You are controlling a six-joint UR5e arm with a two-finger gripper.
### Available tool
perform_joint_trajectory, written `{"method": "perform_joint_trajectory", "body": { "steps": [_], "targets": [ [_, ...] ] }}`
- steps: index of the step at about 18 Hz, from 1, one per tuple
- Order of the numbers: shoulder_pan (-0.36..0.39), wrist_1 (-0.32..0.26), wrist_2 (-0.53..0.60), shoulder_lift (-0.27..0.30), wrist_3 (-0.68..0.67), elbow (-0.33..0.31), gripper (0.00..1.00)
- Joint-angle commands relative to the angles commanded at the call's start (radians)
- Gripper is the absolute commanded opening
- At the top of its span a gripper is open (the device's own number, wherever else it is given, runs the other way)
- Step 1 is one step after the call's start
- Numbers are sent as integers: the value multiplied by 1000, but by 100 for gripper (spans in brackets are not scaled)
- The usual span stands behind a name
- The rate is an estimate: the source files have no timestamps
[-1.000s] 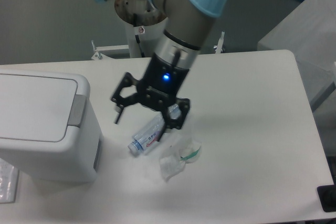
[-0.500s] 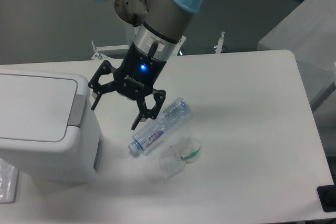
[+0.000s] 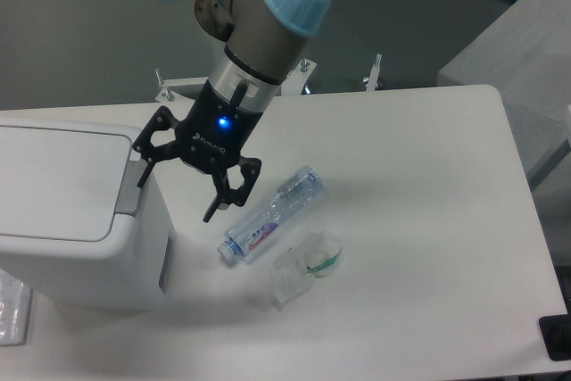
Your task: Open the trash can
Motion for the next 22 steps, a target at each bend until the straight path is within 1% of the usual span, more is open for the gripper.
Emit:
{"method": "perform_joint_trajectory", "body": {
  "steps": [5, 16, 18, 22],
  "targets": [
    [-9, 18, 2, -9, 0, 0, 100],
    [-11, 20, 2, -11, 0, -9, 100],
    [-11, 21, 2, -12, 2, 8, 100],
    [-8, 72, 0, -12, 3, 61, 100]
  ]
}}
